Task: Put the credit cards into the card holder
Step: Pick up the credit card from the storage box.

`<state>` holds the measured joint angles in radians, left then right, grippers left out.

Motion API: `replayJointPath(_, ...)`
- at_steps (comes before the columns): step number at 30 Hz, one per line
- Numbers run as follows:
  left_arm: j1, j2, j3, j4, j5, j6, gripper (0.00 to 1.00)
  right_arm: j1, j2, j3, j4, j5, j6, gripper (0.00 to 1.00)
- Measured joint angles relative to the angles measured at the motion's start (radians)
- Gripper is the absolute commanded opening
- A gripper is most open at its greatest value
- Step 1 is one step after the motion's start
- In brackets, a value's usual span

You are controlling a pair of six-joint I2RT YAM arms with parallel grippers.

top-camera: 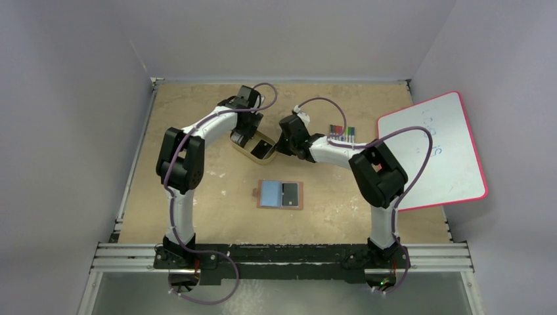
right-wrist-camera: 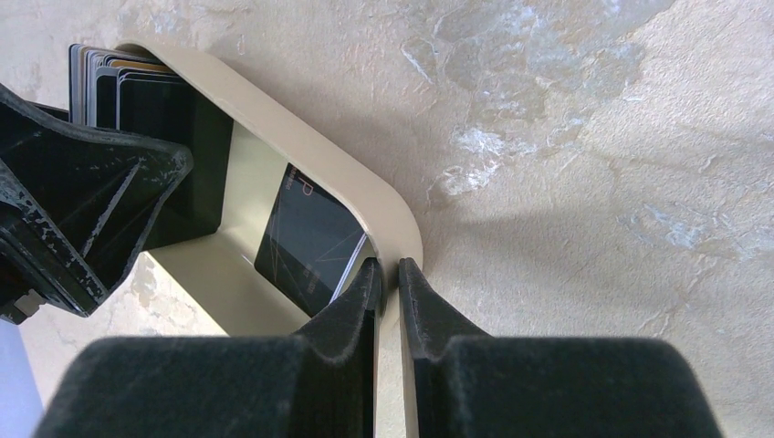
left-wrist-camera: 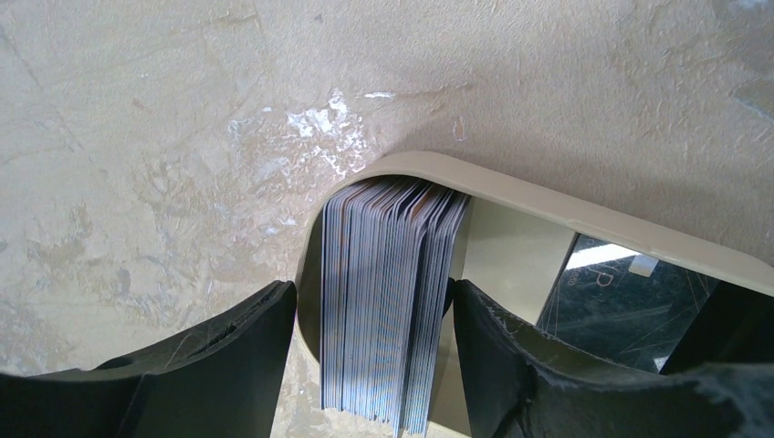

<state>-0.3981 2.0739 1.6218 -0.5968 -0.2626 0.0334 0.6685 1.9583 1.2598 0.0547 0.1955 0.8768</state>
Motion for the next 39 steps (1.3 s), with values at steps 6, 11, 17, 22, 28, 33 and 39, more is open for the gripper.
replayJointPath(6, -0.003, 0.0, 0.0, -0.001, -0.015, 0.0, 0.62, 0.0, 0.0, -0.001, 0.004, -0.004, -0.003, 0.11)
replayJointPath(11, -0.005, -0.001, 0.0, -0.002, -0.022, 0.0, 0.6, -0.001, 0.0, -0.002, 0.006, -0.006, -0.005, 0.12)
replayJointPath(17, -0.009, -0.016, 0.0, -0.003, -0.022, -0.003, 0.64, -0.001, 0.0, -0.003, 0.009, -0.008, -0.007, 0.11)
replayJointPath(22, -0.009, -0.04, 0.0, -0.001, -0.042, 0.001, 0.66, -0.001, 0.0, -0.003, 0.008, -0.008, -0.008, 0.12)
replayJointPath(28, -0.009, -0.061, 0.0, 0.003, -0.045, 0.004, 0.54, -0.001, 0.0, -0.003, 0.008, -0.008, -0.009, 0.12)
replayJointPath(33, -0.011, -0.061, 0.0, 0.002, -0.027, 0.004, 0.51, -0.001, 0.0, -0.003, 0.008, -0.009, -0.012, 0.12)
replayJointPath(39, -0.012, -0.061, 0.0, 0.001, -0.003, 0.0, 0.28, -0.001, 0.0, -0.003, 0.009, -0.01, -0.014, 0.12)
